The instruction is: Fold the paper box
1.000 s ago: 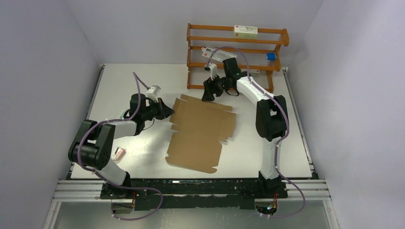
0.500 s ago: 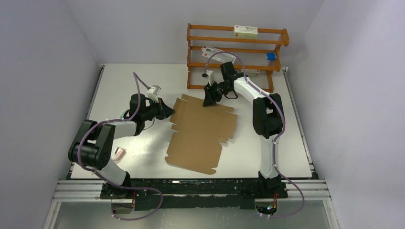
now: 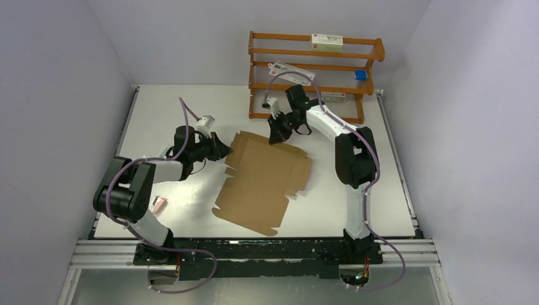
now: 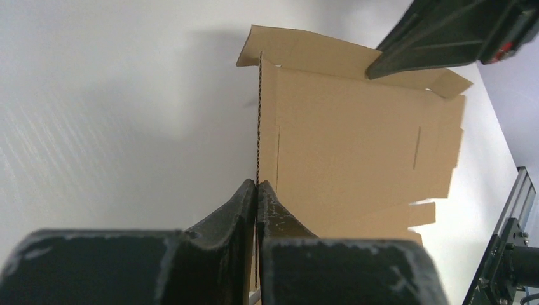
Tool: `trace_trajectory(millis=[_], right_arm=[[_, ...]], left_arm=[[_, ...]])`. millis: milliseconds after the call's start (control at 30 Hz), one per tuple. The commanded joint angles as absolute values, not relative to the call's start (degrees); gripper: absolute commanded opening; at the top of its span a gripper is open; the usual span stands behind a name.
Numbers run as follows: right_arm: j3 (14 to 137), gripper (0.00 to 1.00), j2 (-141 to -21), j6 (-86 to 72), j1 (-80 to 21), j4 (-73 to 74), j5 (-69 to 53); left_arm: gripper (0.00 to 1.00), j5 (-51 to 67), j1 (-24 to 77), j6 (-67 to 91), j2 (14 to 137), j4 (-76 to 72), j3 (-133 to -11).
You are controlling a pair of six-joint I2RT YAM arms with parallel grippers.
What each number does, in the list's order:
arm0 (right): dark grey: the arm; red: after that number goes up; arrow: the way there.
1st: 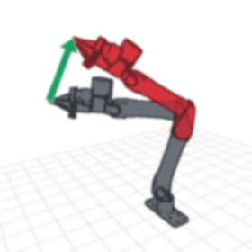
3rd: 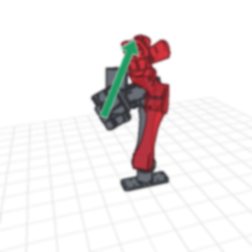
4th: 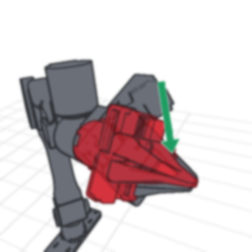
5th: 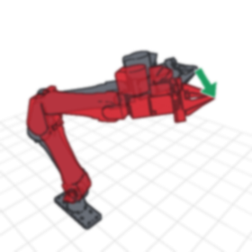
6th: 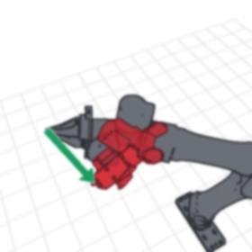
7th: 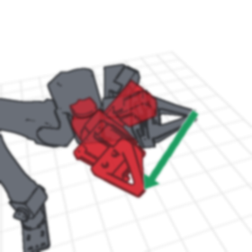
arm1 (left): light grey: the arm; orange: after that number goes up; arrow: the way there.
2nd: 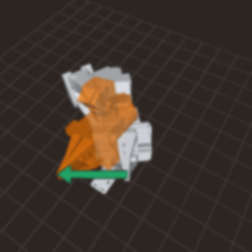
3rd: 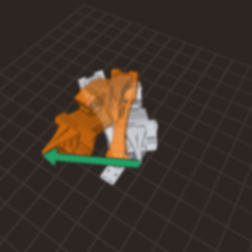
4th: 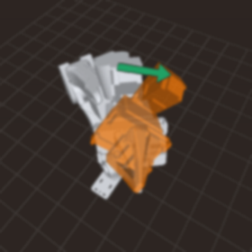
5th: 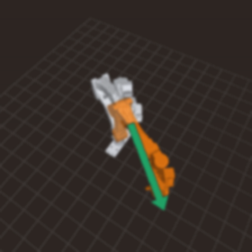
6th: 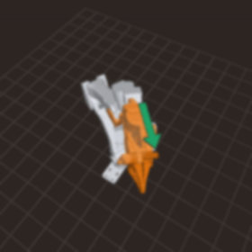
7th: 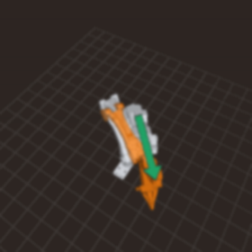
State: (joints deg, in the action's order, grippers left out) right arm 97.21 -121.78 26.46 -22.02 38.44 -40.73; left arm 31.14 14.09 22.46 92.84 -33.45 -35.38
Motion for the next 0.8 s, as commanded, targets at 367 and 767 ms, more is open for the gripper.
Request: trace_trajectory(millis=[367,767], right_arm=[[90.5,0.0,-115.4,26.2,-25.0,31.1,-31.3],[89.2,0.0,-112.8,26.5,-25.5,29.2,-31.6]], left_arm=[[0.4,20.3,11.9,29.0,99.4,-22.7,-39.9],[0.7,24.6,12.9,30.9,96.4,-22.8,-48.6]])
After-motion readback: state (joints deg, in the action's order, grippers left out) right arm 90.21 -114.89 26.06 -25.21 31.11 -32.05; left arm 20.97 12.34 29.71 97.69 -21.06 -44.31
